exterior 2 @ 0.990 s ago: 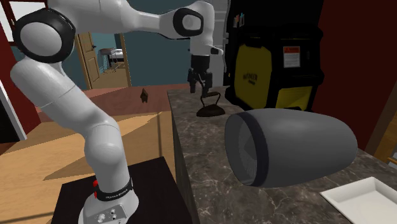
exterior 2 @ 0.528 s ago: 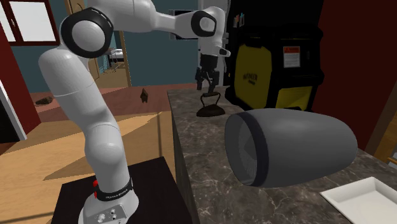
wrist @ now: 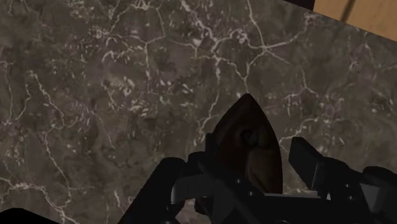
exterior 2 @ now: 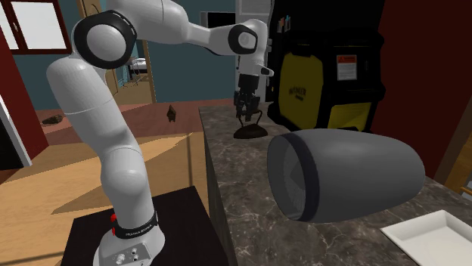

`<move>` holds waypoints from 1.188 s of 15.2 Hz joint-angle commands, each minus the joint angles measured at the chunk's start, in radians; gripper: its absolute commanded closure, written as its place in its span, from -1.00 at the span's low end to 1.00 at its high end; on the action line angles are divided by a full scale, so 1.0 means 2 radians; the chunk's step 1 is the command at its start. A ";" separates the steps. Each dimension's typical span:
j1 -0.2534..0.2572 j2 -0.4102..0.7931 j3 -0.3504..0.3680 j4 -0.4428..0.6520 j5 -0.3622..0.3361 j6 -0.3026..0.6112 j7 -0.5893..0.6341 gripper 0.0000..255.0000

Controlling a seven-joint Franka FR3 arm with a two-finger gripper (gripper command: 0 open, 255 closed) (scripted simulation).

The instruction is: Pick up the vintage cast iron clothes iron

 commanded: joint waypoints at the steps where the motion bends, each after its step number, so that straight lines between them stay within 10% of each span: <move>1: 0.000 0.000 0.000 -0.001 0.000 0.001 0.000 1.00; 18: -0.001 0.006 0.000 0.066 -0.001 -0.060 -0.001 1.00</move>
